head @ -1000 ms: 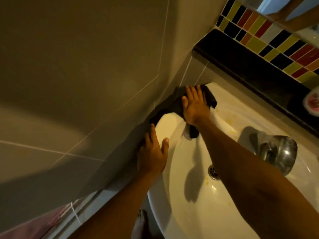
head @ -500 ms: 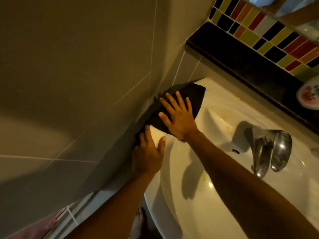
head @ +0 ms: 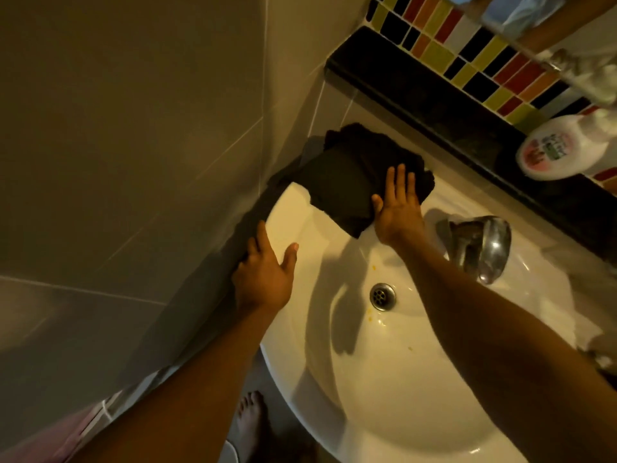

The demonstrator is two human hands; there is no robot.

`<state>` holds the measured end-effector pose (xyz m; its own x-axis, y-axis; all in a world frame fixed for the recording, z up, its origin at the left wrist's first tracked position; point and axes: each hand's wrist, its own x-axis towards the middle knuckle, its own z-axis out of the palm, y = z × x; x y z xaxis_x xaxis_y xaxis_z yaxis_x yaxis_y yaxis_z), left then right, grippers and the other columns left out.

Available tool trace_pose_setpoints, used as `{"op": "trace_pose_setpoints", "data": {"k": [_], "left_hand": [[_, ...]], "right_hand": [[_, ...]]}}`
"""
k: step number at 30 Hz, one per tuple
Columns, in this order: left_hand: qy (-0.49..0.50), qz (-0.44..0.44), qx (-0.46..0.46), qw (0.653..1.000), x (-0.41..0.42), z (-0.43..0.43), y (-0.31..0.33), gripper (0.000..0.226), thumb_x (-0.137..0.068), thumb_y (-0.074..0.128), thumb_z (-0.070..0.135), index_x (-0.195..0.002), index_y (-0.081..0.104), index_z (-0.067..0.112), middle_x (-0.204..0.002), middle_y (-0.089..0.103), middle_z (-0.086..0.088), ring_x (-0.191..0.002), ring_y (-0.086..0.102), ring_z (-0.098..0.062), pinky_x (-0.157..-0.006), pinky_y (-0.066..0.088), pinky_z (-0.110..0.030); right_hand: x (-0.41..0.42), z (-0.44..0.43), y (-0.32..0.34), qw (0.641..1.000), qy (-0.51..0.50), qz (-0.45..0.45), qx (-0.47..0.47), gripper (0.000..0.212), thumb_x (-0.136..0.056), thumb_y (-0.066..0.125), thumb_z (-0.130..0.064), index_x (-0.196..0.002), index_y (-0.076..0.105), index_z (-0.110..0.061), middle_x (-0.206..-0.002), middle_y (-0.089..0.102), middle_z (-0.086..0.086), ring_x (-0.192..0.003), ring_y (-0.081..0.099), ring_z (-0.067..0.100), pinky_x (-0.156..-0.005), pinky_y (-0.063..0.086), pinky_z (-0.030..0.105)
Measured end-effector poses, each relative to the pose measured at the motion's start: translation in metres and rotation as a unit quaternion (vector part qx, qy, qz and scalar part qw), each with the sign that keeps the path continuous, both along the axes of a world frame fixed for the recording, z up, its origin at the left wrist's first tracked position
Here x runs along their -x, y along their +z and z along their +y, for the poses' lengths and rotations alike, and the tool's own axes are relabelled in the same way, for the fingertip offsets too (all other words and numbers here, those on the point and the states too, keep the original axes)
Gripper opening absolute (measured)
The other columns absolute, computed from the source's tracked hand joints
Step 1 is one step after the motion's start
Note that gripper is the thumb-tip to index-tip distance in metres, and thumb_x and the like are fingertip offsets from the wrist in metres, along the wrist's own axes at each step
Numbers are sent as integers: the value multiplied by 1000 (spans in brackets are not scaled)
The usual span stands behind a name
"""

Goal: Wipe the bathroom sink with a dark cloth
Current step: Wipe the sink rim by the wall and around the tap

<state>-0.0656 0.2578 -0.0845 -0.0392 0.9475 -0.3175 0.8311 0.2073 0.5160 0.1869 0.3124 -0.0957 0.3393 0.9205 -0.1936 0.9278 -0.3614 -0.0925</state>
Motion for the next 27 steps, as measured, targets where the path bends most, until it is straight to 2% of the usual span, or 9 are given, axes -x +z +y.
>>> {"op": "trace_pose_setpoints", "data": {"k": [2, 6, 10, 13, 17, 19, 22, 24, 27], "left_hand": [[-1, -1, 1, 1000, 1, 0, 1, 75, -93, 38, 56, -151, 10, 18, -152, 32, -16, -131, 41, -40, -105, 37, -50], [0, 1, -21, 1000, 1, -3, 4, 74, -93, 42, 53, -151, 14, 16, -152, 32, -18, -132, 39, -43, -108, 33, -52], [0, 1, -20, 1000, -2, -3, 8, 74, -94, 44, 50, -150, 16, 12, -150, 34, -22, -130, 40, -47, -106, 34, -54], [2, 0, -12, 1000, -3, -2, 9, 74, -94, 43, 50, -151, 14, 12, -151, 32, -22, -131, 39, -47, -106, 33, -55], [3, -5, -2, 1000, -3, -1, 5, 75, -93, 41, 53, -151, 12, 14, -151, 32, -20, -131, 40, -46, -106, 34, -55], [8, -16, 4, 1000, -2, -1, 2, 75, -93, 41, 54, -150, 13, 15, -150, 33, -20, -128, 41, -47, -104, 36, -57], [7, -23, 7, 1000, -1, -2, 0, 74, -92, 40, 55, -150, 14, 17, -150, 33, -19, -127, 43, -47, -101, 38, -58], [11, -27, 9, 1000, -2, -1, -1, 75, -91, 40, 56, -150, 14, 17, -151, 33, -19, -128, 42, -47, -102, 38, -58], [14, -25, 11, 1000, -3, 0, -3, 76, -91, 41, 57, -150, 13, 17, -151, 33, -19, -128, 42, -48, -102, 38, -58]], "right_hand": [[1, -18, 2, 999, -17, -28, 34, 62, -100, 17, -43, -151, -9, -17, -160, -15, 5, -147, -13, 25, -119, 0, 43], [-3, -43, 10, 987, -99, -60, 111, 70, -99, 18, -46, -149, -9, -4, -160, -11, 14, -148, -3, 31, -117, 20, 48], [2, -34, 19, 975, -145, -48, 159, 85, -95, 26, -55, -147, -13, 1, -158, -14, 21, -147, -1, 37, -118, 17, 49], [10, -27, 11, 977, -174, 4, 121, 104, -86, 41, -65, -147, -18, -4, -157, -19, 20, -146, -10, 38, -118, 7, 50], [9, -37, -1, 991, -104, -54, 66, 90, -93, 47, -45, -149, -12, -8, -160, -11, 17, -146, -9, 39, -119, 9, 52], [4, -48, -3, 989, -55, -111, 76, 84, -96, 44, -41, -149, -12, -8, -160, -9, 16, -146, -8, 37, -119, 8, 50], [-3, -64, -4, 980, -27, -169, 97, 88, -94, 49, -36, -148, -12, -4, -159, -8, 20, -147, -3, 36, -119, 9, 47], [-3, -60, -2, 983, -47, -147, 103, 89, -94, 50, -36, -147, -12, -1, -159, -7, 22, -147, -1, 37, -120, 13, 46], [5, -39, 3, 989, -129, -21, 73, 81, -97, 41, -37, -148, -12, -4, -159, -13, 17, -147, -9, 34, -120, 9, 48]]}}
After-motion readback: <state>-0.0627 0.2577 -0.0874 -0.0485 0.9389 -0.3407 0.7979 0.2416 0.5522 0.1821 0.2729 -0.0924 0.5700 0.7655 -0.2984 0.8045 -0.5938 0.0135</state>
